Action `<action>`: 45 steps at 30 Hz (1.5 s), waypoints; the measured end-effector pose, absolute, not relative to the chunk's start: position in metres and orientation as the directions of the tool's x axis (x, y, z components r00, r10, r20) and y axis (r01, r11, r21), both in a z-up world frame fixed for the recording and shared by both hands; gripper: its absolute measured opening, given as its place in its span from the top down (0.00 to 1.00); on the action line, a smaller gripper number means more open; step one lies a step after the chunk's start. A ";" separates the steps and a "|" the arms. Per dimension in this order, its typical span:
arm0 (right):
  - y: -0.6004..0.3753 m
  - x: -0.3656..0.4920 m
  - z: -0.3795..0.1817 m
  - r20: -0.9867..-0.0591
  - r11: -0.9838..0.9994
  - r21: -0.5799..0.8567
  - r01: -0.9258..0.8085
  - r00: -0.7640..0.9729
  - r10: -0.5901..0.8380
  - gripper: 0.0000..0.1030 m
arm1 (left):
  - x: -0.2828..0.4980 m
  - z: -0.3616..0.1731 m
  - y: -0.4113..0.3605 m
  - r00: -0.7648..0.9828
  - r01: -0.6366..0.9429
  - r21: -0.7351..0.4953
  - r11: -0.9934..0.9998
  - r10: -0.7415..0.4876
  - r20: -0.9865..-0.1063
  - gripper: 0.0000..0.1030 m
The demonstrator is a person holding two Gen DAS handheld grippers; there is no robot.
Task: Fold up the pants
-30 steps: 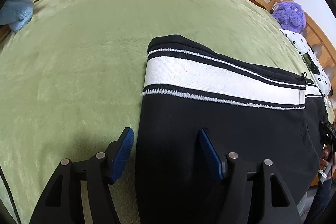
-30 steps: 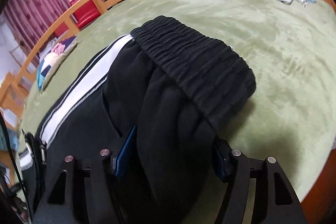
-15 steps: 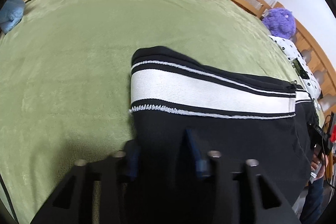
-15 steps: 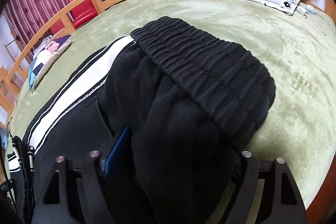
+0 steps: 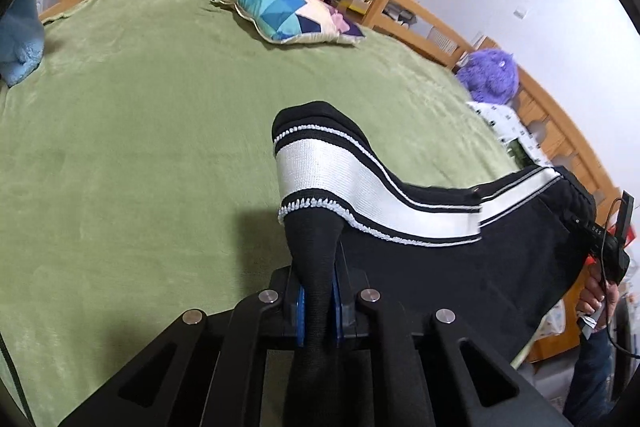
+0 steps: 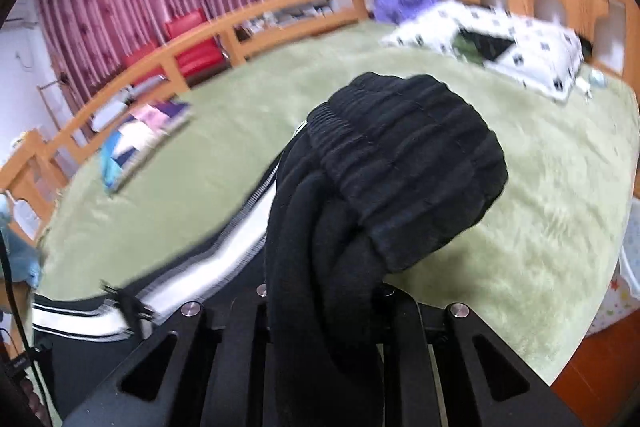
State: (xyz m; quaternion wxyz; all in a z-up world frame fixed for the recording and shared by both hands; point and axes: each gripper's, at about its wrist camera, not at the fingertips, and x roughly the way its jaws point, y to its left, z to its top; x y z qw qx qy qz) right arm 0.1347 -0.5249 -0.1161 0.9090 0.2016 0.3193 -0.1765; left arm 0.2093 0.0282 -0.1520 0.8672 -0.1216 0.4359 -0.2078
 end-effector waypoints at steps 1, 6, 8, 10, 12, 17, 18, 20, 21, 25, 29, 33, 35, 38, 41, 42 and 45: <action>-0.516 0.135 -0.105 -0.635 0.862 0.260 0.435 0.750 -0.186 0.85 | 0.208 -0.148 0.033 0.539 0.257 -0.392 0.883 -0.468 -0.701 0.90; -0.462 0.139 -0.068 -0.586 0.896 0.303 0.325 0.805 -0.094 0.85 | 0.198 -0.118 0.075 0.616 0.235 -0.298 0.925 -0.379 -0.691 0.90; -0.439 0.141 -0.062 -0.572 0.899 0.347 0.268 0.820 -0.024 0.85 | 0.194 -0.109 0.102 0.637 0.190 -0.271 0.944 -0.328 -0.697 0.90; -0.416 0.145 -0.061 -0.561 0.900 0.379 0.214 0.827 0.039 0.85 | 0.191 -0.105 0.130 0.658 0.130 -0.226 0.965 -0.254 -0.709 0.90; -0.393 0.148 -0.068 -0.555 0.904 0.396 0.161 0.826 0.095 0.85 | 0.187 -0.104 0.154 0.666 0.084 -0.192 0.978 -0.198 -0.719 0.90; -0.354 0.162 -0.113 -0.609 0.922 0.364 0.131 0.783 0.129 0.85 | 0.193 -0.132 0.196 0.628 0.004 -0.227 0.974 -0.180 -0.757 0.89; -0.356 0.165 -0.124 -0.630 0.923 0.349 0.163 0.770 0.102 0.83 | 0.195 -0.140 0.197 0.625 -0.005 -0.214 0.977 -0.164 -0.763 0.87; -0.367 0.169 -0.143 -0.664 0.916 0.336 0.217 0.745 0.067 0.81 | 0.197 -0.157 0.195 0.615 -0.029 -0.179 0.983 -0.124 -0.779 0.85; -0.375 0.171 -0.157 -0.688 0.911 0.333 0.243 0.723 0.059 0.79 | 0.198 -0.163 0.197 0.612 -0.044 -0.175 0.984 -0.112 -0.783 0.82; -0.404 0.169 -0.209 -0.769 0.870 0.390 0.303 0.626 0.127 0.71 | 0.198 -0.183 0.203 0.588 -0.090 -0.157 0.983 -0.075 -0.805 0.75; -0.401 0.144 -0.216 -0.786 0.881 0.352 0.317 0.611 0.094 0.65 | 0.184 -0.187 0.216 0.571 -0.104 -0.163 0.981 -0.076 -0.817 0.60; -0.385 0.121 -0.197 -0.797 0.915 0.225 0.334 0.603 -0.024 0.60 | 0.161 -0.185 0.233 0.577 -0.114 -0.190 0.975 -0.091 -0.812 0.51; -0.378 0.108 -0.183 -0.784 0.926 0.155 0.343 0.613 -0.096 0.58 | 0.149 -0.187 0.240 0.575 -0.118 -0.224 0.967 -0.118 -0.810 0.50; -0.368 0.096 -0.166 -0.759 0.939 0.120 0.323 0.639 -0.123 0.56 | 0.133 -0.195 0.248 0.562 -0.126 -0.307 0.943 -0.187 -0.806 0.50; -0.353 0.091 -0.154 -0.737 0.949 0.102 0.299 0.664 -0.130 0.56 | 0.111 -0.207 0.253 0.551 -0.141 -0.371 0.918 -0.238 -0.800 0.50; -0.347 0.094 -0.152 -0.733 0.951 0.102 0.293 0.668 -0.127 0.56 | 0.106 -0.210 0.252 0.549 -0.141 -0.383 0.913 -0.249 -0.798 0.48; -0.336 0.093 -0.150 -0.733 0.958 0.112 0.265 0.673 -0.101 0.56 | 0.088 -0.219 0.253 0.560 -0.146 -0.437 0.888 -0.290 -0.776 0.43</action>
